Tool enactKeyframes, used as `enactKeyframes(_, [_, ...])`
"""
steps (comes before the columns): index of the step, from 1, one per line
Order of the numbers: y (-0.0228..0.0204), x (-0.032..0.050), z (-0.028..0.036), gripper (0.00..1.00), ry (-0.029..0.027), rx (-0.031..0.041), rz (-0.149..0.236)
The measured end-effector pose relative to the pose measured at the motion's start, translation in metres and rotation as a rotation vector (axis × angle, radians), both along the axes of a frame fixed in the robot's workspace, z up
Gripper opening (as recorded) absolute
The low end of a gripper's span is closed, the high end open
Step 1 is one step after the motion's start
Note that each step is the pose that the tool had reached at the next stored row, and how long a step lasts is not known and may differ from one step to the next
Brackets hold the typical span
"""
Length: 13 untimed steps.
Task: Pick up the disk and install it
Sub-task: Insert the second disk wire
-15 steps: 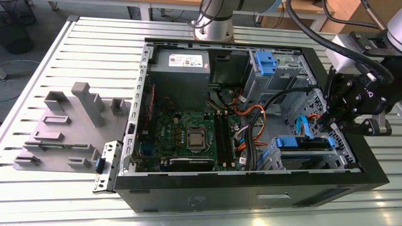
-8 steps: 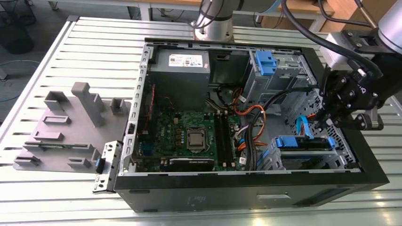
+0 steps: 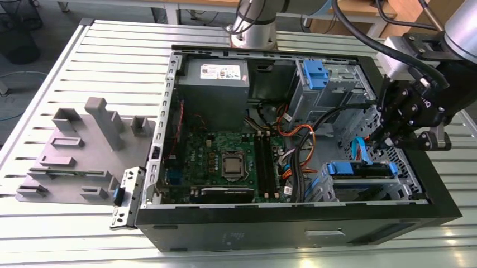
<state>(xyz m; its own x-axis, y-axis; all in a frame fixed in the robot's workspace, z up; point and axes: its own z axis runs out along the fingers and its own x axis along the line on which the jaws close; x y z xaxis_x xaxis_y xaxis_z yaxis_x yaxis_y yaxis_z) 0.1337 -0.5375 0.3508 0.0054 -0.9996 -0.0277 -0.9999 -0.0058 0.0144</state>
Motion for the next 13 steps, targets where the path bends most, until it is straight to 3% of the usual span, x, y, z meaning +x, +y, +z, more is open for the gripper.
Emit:
enactKeyframes(3, [0.0000, 0.0000, 0.0001, 0.24, 0.0000, -0.0001, 0.000])
enactKeyframes(8, [0.0001, 0.0000, 0.0000, 0.48, 0.0000, -0.0001, 0.000])
enactKeyframes(13, [0.0001, 0.0055, -0.0016, 0.48, 0.0017, -0.0001, 0.000])
